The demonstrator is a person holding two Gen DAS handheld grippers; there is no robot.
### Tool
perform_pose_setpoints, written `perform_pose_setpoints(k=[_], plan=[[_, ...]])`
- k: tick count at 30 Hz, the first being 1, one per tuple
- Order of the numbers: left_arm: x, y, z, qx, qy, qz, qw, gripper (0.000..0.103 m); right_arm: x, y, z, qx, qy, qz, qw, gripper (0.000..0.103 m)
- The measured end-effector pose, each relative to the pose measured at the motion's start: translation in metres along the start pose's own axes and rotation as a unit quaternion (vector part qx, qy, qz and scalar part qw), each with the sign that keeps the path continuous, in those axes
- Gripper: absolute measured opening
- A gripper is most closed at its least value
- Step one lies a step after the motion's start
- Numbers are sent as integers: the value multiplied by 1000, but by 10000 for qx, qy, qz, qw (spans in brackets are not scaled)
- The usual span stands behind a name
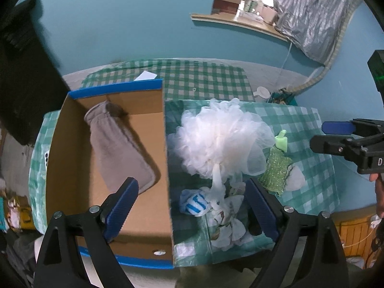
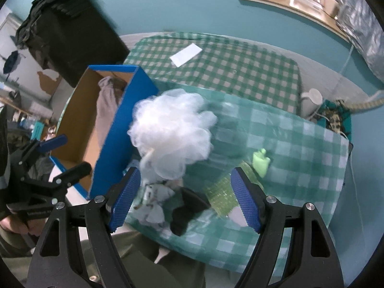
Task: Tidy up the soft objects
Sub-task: 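Lower the left gripper onto the white loofah and close it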
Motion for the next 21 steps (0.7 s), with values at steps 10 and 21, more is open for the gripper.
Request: perform_pose_setpoints(k=[10,21], plan=[[24,-24,20,-95,-509,-134,9986,92,-15,5,48,-118,-389,8,9992,77],[37,-56,41,-379,-768,-462,9953,92,-29,0,82,-227,-729,-63,9971,77]])
Point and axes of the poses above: each gripper's, at about its wrist camera, not at the fingertips, and y roughly against the way its jaws point, z to its right, x to its top, the point moved 10 cm from there along -y, roughly the way its jaws point, and after that the axes turned 15 degrees about -y, right-handed, at the moved point
